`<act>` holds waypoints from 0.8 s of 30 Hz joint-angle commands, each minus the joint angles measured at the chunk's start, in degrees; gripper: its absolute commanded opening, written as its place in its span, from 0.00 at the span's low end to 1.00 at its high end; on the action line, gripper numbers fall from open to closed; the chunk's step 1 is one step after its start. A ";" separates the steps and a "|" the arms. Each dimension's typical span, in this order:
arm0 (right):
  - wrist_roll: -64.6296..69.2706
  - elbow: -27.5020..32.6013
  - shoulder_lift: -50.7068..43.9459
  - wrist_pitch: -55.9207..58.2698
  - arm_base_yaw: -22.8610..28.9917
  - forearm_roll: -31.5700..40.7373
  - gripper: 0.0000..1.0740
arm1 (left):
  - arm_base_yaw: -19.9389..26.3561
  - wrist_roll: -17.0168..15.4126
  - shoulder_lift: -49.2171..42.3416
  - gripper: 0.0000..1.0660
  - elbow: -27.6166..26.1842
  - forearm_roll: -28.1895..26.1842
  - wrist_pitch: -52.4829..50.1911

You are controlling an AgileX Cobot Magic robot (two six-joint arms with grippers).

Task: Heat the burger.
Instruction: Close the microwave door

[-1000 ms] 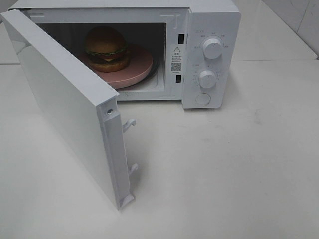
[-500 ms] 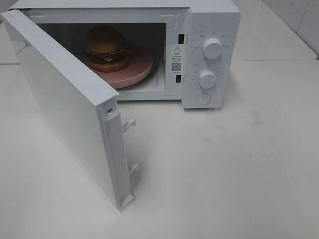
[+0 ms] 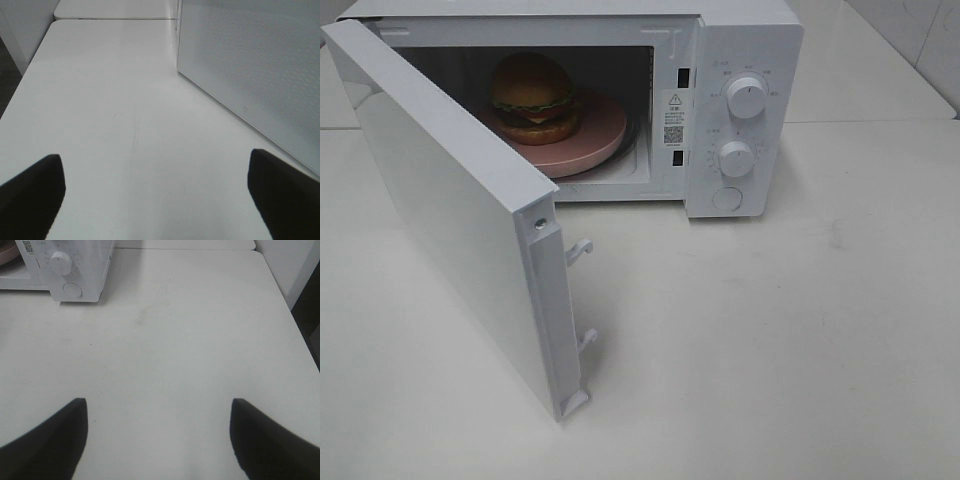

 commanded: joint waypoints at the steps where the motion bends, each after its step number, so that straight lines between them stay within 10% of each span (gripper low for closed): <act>1: 0.06 0.11 -1.49 -0.06 -0.40 0.17 0.70 | -0.23 -0.52 -1.03 0.85 0.23 -0.06 -0.74; 24: 0.06 0.11 -1.49 -0.06 -0.40 0.17 0.70 | -0.23 -0.46 7.28 0.78 -1.43 -1.26 -5.61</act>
